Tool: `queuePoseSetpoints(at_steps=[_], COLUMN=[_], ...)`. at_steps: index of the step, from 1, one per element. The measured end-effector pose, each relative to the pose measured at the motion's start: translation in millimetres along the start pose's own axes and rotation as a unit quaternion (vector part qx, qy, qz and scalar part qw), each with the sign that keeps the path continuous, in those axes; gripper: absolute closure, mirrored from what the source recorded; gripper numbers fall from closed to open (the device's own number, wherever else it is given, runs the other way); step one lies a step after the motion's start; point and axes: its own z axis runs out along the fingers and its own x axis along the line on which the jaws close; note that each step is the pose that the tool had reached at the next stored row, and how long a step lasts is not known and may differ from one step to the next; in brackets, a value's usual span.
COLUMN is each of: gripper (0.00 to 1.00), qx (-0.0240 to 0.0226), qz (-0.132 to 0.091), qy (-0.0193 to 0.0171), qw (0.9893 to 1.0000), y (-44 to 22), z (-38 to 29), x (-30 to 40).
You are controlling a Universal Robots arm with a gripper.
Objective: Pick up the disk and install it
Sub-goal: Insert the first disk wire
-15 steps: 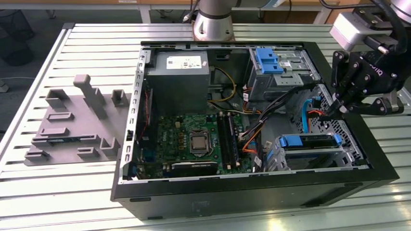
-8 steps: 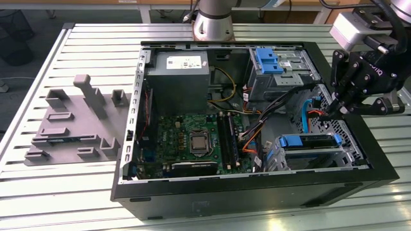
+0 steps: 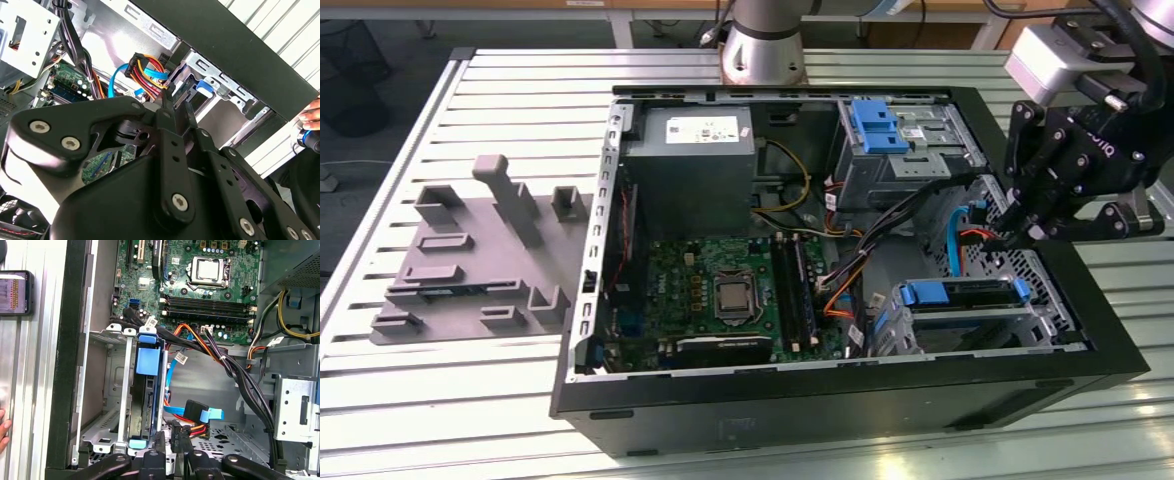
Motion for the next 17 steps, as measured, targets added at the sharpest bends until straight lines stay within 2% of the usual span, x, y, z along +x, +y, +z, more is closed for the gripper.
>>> queuePoseSetpoints(at_steps=[4,5,6,14,15,17], gripper=[0.75,0.74,0.67,0.66,0.60,0.60], qx=[0.0000,0.0000,0.0000,0.0000,0.0000,0.0000], qz=[0.000,0.000,0.000,0.000,0.000,0.000], qy=[0.0000,0.0000,0.0000,0.0000,0.0000,0.0000], qw=[1.0000,1.0000,1.0000,1.0000,1.0000,1.0000], y=[0.0,0.0,0.0,0.0,0.0,0.0], z=[0.0,0.0,0.0,0.0,0.0,0.0], x=[-0.1,-0.2,-0.2,-0.5,-0.6,-0.6])
